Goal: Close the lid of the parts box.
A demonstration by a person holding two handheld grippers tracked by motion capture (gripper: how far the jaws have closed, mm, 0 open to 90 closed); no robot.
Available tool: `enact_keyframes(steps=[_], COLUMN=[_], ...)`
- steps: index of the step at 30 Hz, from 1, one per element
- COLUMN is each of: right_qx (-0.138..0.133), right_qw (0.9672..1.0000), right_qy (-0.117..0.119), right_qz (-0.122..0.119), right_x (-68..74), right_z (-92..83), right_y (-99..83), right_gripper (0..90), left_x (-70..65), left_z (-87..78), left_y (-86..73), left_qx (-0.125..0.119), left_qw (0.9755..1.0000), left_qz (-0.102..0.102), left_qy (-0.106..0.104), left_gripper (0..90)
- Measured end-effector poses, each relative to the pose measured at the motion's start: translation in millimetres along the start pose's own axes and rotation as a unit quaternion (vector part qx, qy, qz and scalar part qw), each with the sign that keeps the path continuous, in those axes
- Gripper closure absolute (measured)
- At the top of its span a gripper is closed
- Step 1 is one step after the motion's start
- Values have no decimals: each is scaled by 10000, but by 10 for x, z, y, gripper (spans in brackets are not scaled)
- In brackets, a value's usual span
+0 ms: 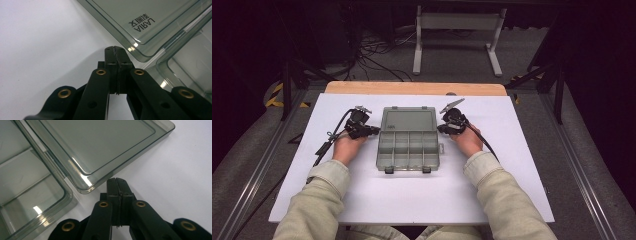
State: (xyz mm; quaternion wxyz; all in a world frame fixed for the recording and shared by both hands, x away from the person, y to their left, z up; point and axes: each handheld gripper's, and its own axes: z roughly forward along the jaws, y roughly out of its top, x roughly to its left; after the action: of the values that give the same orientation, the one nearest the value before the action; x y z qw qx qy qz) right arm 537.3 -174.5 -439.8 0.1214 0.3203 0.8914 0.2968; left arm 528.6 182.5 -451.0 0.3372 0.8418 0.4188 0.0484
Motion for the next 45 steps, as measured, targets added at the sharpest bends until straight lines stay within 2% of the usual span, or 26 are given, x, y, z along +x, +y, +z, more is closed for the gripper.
enact_keyframes(steps=[14, 15, 17, 30, 45], right_qx=[18, 17, 22, -40, -178], right_qw=[10000, 10000, 10000, 10000, 9998], right_qy=[47, 50, 52, -4, -75], right_qz=[34, 30, 28, -21, 110], right_x=[-15, -17, -19, -34, -57], right_z=[6, 7, 10, 44, 91], right_y=[6, 7, 12, 39, 67], right_gripper=[900, 900, 900, 900, 900], left_x=[7, 17, 14, 14, -2], left_z=[17, 19, 22, 61, 105], left_y=[6, 9, 9, 35, 62], left_qx=[-9, -23, -28, -137, -259], left_qw=[10000, 10000, 10000, 9999, 9995], left_qz=[-10, 47, 2, 15, 24], left_qy=[-79, -63, -90, 14, 181], left_gripper=[898, 897, 897, 898, 898])
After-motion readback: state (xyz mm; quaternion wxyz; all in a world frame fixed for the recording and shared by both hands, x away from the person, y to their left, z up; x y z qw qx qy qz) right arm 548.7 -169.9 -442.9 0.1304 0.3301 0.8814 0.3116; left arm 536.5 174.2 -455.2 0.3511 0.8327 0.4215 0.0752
